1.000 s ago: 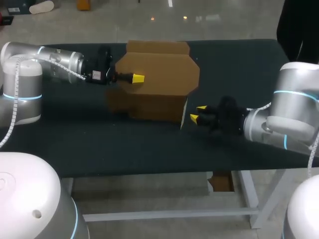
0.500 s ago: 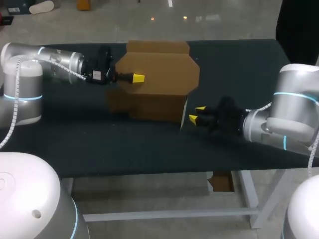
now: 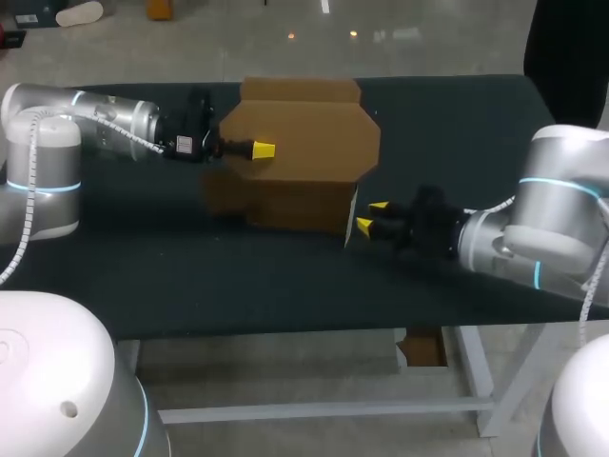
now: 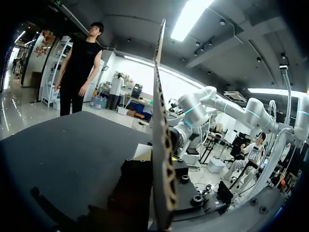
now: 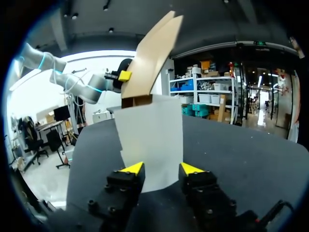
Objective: Assemble the packaging by folding the flat box into shape, placing the metal phone stand inside, and closing the box properly
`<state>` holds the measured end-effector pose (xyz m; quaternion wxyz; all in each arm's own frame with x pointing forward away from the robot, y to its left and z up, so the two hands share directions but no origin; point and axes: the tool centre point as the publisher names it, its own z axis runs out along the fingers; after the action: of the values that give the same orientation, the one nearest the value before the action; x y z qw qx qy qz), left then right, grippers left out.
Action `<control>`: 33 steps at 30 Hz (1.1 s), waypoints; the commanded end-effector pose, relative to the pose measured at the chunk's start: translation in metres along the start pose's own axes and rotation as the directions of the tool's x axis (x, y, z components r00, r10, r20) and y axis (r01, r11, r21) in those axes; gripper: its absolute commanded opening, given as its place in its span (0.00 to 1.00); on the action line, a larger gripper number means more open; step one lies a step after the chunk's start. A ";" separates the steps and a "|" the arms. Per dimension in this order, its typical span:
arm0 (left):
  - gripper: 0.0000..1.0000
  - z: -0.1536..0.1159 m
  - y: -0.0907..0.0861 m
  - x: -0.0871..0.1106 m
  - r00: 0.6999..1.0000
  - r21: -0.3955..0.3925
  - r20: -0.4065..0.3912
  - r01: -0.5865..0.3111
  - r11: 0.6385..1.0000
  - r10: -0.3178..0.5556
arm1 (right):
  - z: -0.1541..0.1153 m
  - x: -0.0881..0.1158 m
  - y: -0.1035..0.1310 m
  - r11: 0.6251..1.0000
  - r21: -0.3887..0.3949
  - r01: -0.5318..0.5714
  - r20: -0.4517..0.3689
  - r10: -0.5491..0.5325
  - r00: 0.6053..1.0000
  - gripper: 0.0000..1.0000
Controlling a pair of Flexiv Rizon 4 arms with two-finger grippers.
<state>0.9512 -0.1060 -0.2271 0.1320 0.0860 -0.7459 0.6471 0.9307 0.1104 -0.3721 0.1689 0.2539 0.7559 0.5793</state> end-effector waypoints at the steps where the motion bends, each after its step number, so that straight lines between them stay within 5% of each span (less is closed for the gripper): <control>1: 0.00 0.000 0.003 -0.002 1.000 0.000 -0.005 0.000 1.000 0.000 | 0.007 0.002 -0.002 1.000 -0.007 0.004 0.013 -0.004 1.000 0.48; 33: 0.00 0.001 0.004 -0.002 1.000 0.002 -0.015 -0.013 1.000 0.013 | 0.026 0.009 0.005 0.999 -0.045 -0.024 0.066 0.027 0.997 0.48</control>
<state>0.9502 -0.1062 -0.2272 0.1304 0.0813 -0.7462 0.6477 0.9389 0.1329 -0.3731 0.1865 0.2763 0.7353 0.5900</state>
